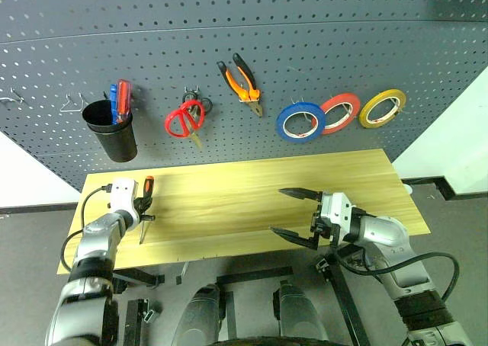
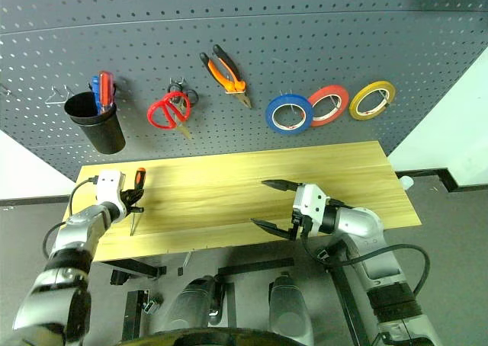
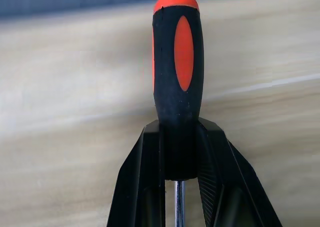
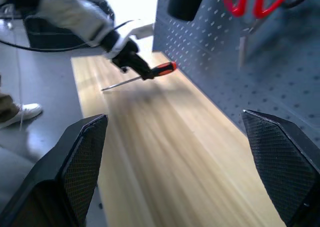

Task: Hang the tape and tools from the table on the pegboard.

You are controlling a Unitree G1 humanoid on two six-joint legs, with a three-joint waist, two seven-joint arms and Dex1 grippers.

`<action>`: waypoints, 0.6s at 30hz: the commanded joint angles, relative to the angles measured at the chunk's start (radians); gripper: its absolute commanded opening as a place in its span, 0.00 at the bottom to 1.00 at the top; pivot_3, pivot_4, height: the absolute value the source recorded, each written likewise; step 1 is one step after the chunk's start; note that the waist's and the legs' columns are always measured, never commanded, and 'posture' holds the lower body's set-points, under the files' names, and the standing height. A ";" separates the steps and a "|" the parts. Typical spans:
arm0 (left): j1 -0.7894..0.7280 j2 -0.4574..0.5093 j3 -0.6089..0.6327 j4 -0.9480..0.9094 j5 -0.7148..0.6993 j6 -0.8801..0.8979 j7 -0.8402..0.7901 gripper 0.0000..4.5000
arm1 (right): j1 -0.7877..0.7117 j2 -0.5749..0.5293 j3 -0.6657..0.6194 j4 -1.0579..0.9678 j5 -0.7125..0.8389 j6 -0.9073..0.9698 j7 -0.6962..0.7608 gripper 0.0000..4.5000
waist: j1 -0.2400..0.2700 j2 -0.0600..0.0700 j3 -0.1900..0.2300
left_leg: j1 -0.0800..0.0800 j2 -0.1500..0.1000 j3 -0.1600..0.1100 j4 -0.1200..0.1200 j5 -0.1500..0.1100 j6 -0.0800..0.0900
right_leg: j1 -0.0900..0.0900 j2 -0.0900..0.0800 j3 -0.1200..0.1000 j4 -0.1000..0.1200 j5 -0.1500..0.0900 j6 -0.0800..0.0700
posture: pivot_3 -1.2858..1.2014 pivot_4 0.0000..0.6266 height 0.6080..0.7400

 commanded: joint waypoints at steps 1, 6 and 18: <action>0.110 0.003 0.093 -0.297 -0.155 -0.108 -0.117 0.11 | -0.072 0.041 -0.048 -0.072 0.107 0.045 -0.033 1.00 | 0.000 0.000 0.000 | 0.000 0.001 0.000 0.000 0.000 -0.001 | 0.000 0.000 0.000 -0.001 0.000 -0.002 | 0.49 0.23 0.91; 0.164 -0.040 0.197 -0.580 -0.419 -0.082 -0.177 0.11 | -0.170 0.067 -0.085 -0.135 0.269 0.186 -0.047 1.00 | 0.011 0.001 0.000 | 0.000 0.002 0.000 0.001 0.000 -0.001 | 0.001 -0.001 0.000 -0.003 -0.001 -0.006 | 0.50 0.21 0.91; -0.180 0.037 0.263 -0.608 -0.352 -0.251 0.000 0.11 | -0.257 0.084 -0.094 -0.150 0.308 0.289 -0.052 1.00 | 0.032 0.000 0.000 | -0.002 -0.003 0.002 0.001 0.001 0.003 | 0.000 0.002 -0.001 -0.003 0.001 -0.002 | 0.50 0.16 0.91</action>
